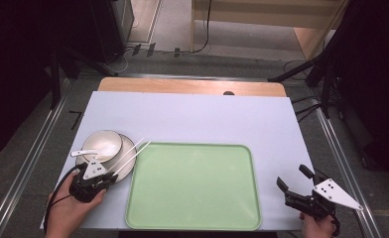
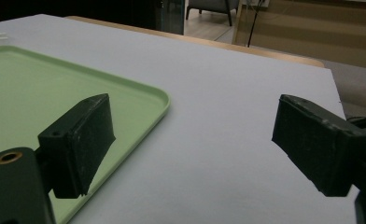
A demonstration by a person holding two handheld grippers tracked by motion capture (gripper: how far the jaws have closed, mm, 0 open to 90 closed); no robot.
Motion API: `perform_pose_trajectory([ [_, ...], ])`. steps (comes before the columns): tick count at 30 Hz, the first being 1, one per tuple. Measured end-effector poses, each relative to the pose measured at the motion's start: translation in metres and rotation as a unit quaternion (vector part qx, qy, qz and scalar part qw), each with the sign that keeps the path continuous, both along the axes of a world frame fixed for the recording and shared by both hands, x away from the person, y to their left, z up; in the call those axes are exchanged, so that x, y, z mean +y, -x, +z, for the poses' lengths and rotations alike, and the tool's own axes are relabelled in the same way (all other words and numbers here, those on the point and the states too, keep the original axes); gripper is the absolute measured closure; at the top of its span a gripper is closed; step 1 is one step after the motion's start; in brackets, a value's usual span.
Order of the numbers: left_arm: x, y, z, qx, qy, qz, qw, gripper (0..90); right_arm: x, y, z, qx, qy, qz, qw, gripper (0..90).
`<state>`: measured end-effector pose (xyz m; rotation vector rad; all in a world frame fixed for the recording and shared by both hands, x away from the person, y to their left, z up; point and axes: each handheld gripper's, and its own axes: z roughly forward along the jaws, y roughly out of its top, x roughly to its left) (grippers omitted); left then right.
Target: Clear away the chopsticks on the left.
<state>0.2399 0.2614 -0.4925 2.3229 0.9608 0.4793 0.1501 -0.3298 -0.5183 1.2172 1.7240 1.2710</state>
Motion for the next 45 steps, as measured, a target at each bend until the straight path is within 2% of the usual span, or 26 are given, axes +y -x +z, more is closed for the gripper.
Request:
perform_pose_trajectory([
  [3,-0.003,0.002,0.004,-0.004,0.015,-0.001,0.9999,85.5,0.000,0.000,0.000,0.000,0.000,-0.001,1.0000,13.0],
  [8,-0.014,0.006,0.010,0.005,0.041,-0.008,0.9991,85.6,0.000,0.000,0.000,0.000,-0.001,-0.001,1.0000,13.0],
  [11,-0.024,0.006,0.006,0.021,0.036,-0.018,0.9990,85.6,0.000,0.000,0.000,0.001,-0.002,-0.002,1.0000,13.0],
  [13,-0.026,0.006,0.005,0.021,0.032,-0.018,0.9991,85.6,-0.001,0.000,0.000,0.001,-0.002,-0.002,1.0000,13.0],
  [18,-0.039,0.009,0.005,0.031,0.060,-0.017,0.9976,85.7,-0.002,0.001,0.000,0.000,-0.004,-0.004,1.0000,13.0],
  [20,-0.050,0.012,0.003,0.036,0.062,-0.023,0.9972,85.7,-0.003,0.001,0.000,0.000,-0.006,-0.004,1.0000,13.0],
  [23,-0.069,0.014,-0.005,0.052,0.050,-0.036,0.9968,85.7,-0.002,0.000,0.000,0.001,-0.006,-0.004,1.0000,13.0],
  [26,-0.083,0.016,-0.014,0.070,0.059,-0.044,0.9948,85.7,-0.001,0.000,-0.001,0.001,-0.006,-0.003,1.0000,13.0],
  [27,-0.089,0.017,-0.017,0.076,0.059,-0.044,0.9944,85.7,-0.001,0.000,-0.001,0.001,-0.006,-0.003,1.0000,13.0],
  [28,-0.093,0.018,-0.019,0.074,0.056,-0.039,0.9949,85.6,-0.001,0.000,-0.001,0.001,-0.006,-0.004,1.0000,13.0],
  [29,-0.096,0.019,-0.020,0.077,0.066,-0.033,0.9943,85.6,-0.001,0.000,-0.001,0.001,-0.007,-0.004,1.0000,13.0],
  [32,-0.100,0.021,-0.020,0.075,0.059,-0.026,0.9951,85.6,-0.002,0.000,0.000,0.001,-0.007,-0.004,1.0000,13.0],
  [35,-0.098,0.021,-0.021,0.082,0.074,-0.009,0.9939,85.0,-0.003,0.000,-0.001,0.002,-0.009,-0.005,0.9999,13.0],
  [37,-0.097,0.021,-0.021,0.088,0.084,-0.007,0.9926,83.7,-0.003,0.000,-0.001,0.000,-0.009,-0.006,0.9999,13.0],
  [40,-0.096,0.020,-0.021,0.093,0.093,-0.014,0.9912,76.7,-0.003,-0.001,-0.001,0.001,-0.008,-0.004,1.0000,13.0],
  [44,-0.094,0.018,-0.021,0.078,0.090,-0.022,0.9926,66.2,-0.003,0.000,0.000,0.001,-0.007,-0.005,1.0000,13.0],
  [45,-0.092,0.016,-0.020,0.075,0.107,-0.020,0.9913,66.3,-0.004,0.000,0.000,0.000,-0.008,-0.005,1.0000,13.0],
])
